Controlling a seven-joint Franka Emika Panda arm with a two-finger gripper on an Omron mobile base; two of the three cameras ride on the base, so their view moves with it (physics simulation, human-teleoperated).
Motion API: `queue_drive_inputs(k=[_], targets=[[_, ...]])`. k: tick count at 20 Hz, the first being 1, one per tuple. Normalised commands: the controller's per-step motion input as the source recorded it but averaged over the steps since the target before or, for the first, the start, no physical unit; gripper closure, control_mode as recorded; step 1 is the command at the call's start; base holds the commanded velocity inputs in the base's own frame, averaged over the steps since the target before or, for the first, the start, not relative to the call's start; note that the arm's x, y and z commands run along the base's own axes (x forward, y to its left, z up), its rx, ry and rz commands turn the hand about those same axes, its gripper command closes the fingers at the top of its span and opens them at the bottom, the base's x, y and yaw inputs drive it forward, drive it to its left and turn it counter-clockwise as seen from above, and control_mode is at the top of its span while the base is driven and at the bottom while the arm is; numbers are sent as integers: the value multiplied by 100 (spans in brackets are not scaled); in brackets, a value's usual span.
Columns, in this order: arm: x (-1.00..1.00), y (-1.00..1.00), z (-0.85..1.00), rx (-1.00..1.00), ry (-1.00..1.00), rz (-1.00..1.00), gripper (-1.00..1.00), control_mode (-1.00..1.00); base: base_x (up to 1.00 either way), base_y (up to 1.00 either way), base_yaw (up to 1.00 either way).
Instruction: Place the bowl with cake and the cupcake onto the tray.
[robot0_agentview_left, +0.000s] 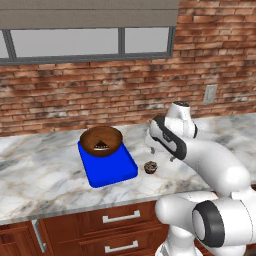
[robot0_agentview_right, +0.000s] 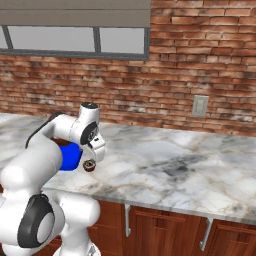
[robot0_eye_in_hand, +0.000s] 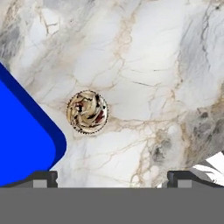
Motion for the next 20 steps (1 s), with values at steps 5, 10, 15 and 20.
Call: queue_drive_inputs(k=[5, 10, 15, 20], targets=[[-1, 2, -16, -2, -11, 0, -100, -100, 0, 0, 0], [0, 0, -25, 0, -10, 0, -100, -100, 0, 0, 0], [4, 7, -24, 0, -4, 0, -100, -100, 0, 0, 0], [15, 12, -22, -1, -2, 0, -100, -100, 0, 0, 0]])
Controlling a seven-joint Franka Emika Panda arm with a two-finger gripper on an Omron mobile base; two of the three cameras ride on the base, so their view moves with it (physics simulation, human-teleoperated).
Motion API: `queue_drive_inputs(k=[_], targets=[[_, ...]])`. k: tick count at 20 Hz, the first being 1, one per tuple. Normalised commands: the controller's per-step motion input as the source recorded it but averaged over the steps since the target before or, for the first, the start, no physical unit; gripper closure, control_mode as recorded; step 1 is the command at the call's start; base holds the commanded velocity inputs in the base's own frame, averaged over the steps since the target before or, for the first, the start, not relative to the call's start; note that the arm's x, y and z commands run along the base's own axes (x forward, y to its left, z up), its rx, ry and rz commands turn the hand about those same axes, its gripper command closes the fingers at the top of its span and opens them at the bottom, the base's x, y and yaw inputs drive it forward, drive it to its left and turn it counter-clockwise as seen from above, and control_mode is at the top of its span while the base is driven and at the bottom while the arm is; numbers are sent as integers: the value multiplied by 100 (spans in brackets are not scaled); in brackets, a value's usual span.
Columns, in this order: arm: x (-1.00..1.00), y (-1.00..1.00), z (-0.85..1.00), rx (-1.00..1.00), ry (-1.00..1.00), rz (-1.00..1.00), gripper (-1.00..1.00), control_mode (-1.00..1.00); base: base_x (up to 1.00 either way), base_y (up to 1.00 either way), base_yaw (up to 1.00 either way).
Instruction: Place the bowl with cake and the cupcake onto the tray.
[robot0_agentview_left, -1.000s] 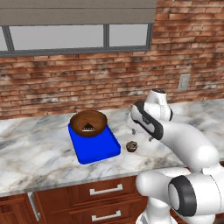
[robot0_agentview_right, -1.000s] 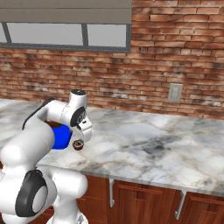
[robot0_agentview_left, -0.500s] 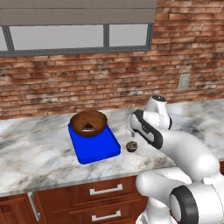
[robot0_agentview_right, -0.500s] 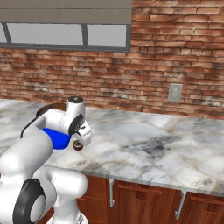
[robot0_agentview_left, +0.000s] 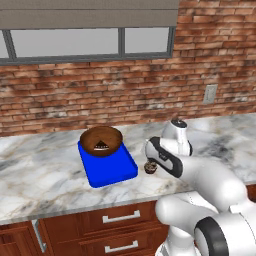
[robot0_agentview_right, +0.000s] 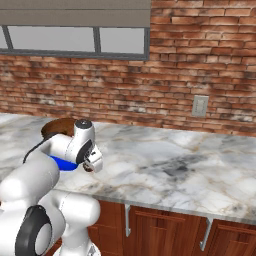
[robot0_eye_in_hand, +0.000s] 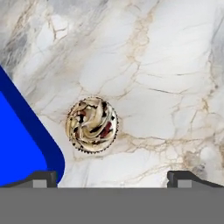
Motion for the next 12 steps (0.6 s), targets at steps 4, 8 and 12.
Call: queue_drive_inputs(k=[4, 8, 12], targets=[[27, 11, -17, -1, -1, 0, -100, -100, 0, 0, 0], [32, 2, -12, 0, 0, 0, -100, -100, 0, 0, 0], [25, 0, -6, 0, 0, -1, -100, -100, 0, 0, 0]])
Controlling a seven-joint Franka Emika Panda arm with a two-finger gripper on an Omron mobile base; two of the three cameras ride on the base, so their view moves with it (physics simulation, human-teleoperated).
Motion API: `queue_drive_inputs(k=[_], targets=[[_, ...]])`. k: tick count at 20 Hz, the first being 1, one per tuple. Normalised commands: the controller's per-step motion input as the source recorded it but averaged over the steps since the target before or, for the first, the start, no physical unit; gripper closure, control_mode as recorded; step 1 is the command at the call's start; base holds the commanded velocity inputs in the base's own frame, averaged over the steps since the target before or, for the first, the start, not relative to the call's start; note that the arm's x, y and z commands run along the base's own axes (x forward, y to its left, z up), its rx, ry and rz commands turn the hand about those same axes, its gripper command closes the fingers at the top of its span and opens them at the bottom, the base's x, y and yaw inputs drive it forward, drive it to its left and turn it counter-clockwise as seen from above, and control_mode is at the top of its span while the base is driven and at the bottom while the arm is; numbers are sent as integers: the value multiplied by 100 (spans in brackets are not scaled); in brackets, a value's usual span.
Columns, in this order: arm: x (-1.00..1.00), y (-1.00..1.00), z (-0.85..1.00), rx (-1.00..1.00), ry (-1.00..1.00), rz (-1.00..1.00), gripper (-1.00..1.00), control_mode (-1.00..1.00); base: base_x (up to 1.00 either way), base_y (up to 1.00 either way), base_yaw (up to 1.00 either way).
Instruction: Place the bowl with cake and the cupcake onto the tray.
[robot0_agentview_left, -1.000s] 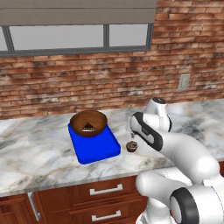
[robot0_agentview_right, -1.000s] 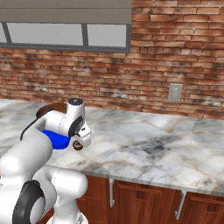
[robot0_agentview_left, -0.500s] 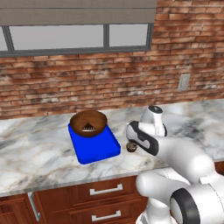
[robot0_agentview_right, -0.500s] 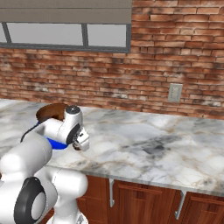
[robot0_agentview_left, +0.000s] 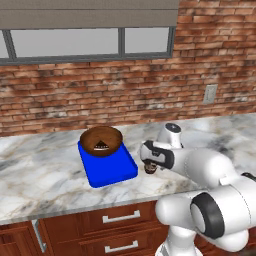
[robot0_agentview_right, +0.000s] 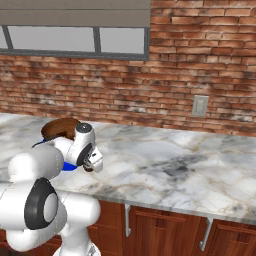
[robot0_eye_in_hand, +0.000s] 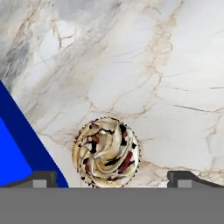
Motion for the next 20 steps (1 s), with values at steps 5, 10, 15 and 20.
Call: queue_drive_inputs(k=[5, 10, 15, 20], targets=[[11, 3, -7, -1, 1, 0, -100, -100, 0, 0, 0], [-1, 10, -13, -3, 3, 0, -100, -100, 0, 0, 0], [0, 0, -15, -2, 0, 0, -100, -100, 0, 0, 0], [6, 0, -15, -2, 0, 0, -100, -100, 0, 0, 0]])
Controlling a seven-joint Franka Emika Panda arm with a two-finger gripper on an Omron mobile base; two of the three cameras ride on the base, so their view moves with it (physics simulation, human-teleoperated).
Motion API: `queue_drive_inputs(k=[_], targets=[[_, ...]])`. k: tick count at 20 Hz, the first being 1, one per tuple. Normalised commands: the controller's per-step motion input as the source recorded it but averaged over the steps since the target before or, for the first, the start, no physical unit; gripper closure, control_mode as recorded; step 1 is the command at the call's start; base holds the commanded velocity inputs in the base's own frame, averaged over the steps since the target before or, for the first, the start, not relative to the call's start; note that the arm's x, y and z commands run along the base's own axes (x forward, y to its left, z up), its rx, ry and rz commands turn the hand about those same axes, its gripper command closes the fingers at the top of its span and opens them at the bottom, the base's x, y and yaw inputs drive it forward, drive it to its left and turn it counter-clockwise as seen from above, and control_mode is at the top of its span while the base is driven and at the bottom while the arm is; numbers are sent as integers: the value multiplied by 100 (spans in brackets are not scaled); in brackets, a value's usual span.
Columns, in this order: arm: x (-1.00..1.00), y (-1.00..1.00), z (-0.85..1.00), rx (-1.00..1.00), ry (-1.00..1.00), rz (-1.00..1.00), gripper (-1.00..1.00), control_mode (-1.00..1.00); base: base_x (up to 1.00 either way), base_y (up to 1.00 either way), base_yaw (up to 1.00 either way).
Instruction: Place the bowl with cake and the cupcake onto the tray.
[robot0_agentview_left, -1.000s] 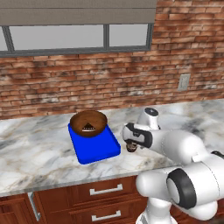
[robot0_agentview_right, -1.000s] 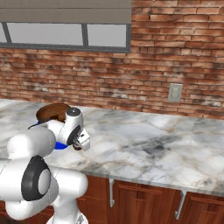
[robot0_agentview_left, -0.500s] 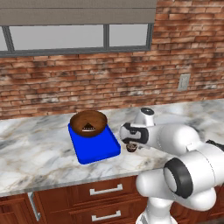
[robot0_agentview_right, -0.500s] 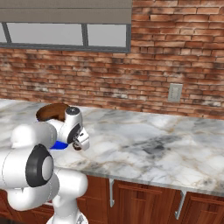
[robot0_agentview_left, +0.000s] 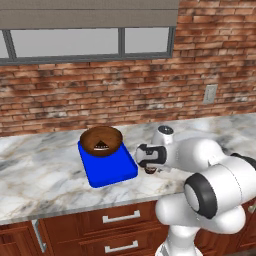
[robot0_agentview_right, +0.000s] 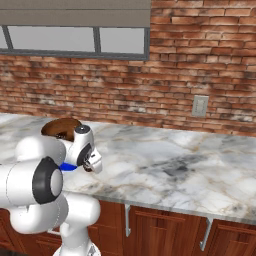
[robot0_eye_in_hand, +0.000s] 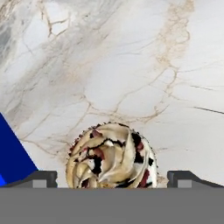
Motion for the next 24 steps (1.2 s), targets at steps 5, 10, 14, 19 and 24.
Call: queue_drive_inputs(k=[5, 10, 14, 19, 24], targets=[[12, -3, -15, -2, 0, 0, -100, -100, 0, 0, 0], [13, -3, -13, -1, 0, 0, -100, -100, 0, 0, 0], [10, 0, -11, 0, 0, 0, -100, -100, 0, 0, 0], [2, 0, -9, 0, 0, 0, 100, -100, 0, 0, 0], [-1, 0, -1, 0, 0, 0, 100, -100, 0, 0, 0]])
